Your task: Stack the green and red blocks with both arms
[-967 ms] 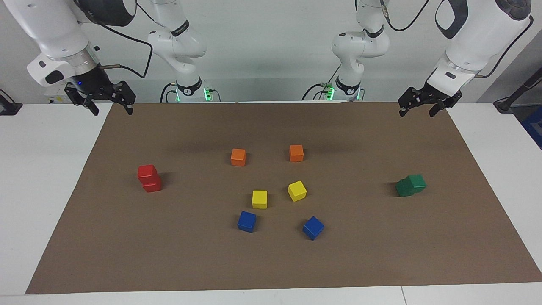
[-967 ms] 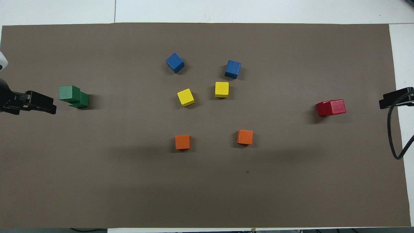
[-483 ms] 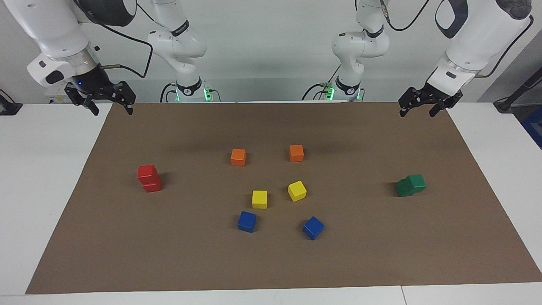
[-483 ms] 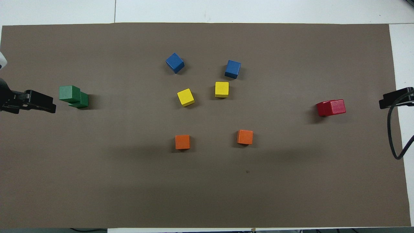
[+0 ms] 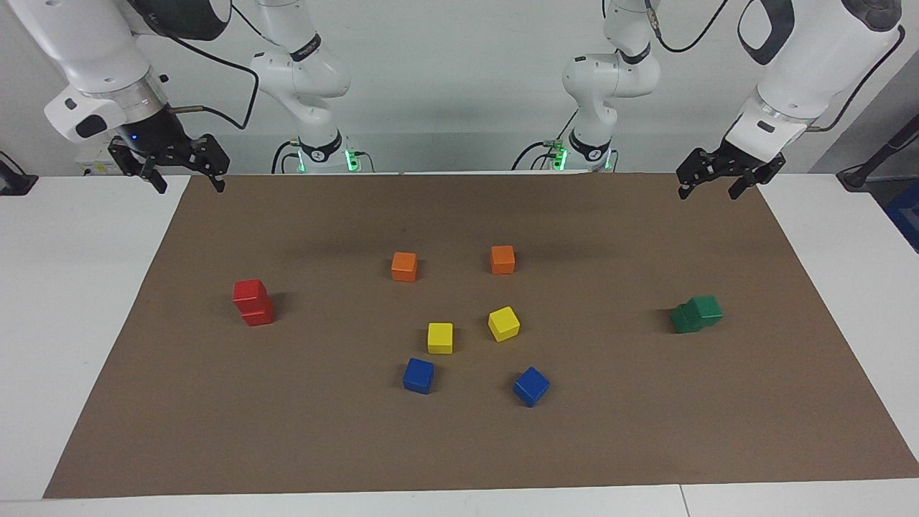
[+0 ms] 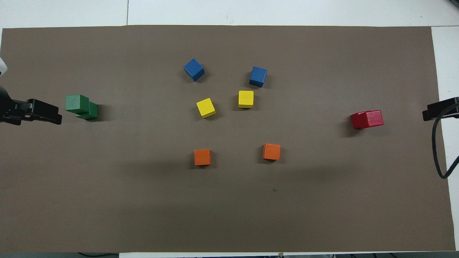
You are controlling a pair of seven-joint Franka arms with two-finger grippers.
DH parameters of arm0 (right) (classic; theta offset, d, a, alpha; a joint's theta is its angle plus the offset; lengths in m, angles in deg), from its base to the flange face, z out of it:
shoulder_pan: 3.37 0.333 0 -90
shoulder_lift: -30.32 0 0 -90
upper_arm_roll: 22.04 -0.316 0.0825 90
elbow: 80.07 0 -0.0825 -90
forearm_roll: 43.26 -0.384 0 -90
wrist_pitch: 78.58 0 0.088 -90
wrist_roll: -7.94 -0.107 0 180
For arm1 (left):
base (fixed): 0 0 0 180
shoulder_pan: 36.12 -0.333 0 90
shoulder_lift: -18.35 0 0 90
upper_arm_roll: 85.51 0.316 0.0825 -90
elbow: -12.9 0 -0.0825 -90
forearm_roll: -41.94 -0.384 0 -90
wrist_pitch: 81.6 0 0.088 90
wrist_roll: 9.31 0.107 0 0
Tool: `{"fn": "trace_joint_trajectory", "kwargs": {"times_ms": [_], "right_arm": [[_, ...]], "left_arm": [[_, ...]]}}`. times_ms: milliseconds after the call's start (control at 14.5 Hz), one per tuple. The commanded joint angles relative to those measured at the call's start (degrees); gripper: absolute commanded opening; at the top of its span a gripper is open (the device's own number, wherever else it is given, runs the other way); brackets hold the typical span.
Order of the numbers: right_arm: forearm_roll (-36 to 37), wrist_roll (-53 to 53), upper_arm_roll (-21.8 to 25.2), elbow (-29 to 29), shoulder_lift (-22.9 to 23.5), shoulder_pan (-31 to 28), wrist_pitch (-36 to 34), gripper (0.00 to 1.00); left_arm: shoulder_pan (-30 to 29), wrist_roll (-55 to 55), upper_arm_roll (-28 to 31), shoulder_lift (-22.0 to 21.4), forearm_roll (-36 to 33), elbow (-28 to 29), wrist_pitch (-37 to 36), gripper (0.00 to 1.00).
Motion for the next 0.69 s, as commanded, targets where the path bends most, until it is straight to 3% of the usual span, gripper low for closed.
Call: {"fn": "trace_joint_trajectory", "kwargs": {"times_ms": [0, 276, 622], "right_arm": [[-0.37, -0.41, -0.26, 0.21, -1.05, -0.65, -0.43, 1.00], [-0.19, -0.84, 2.80, 0.48, -1.23, 4.08, -0.43, 1.00], [-0.19, -0.84, 2.99, 0.83, -1.31, 4.00, -0.43, 1.00]], "left_arm": [[0.77, -0.56, 0.67, -1.71, -0.68, 1.78, 1.32, 1.00], [0.24, -0.47, 0.67, -1.71, -0.68, 1.87, 1.50, 1.00], [0.24, -0.56, 0.67, -1.71, -0.68, 1.95, 1.50, 1.00]]}}
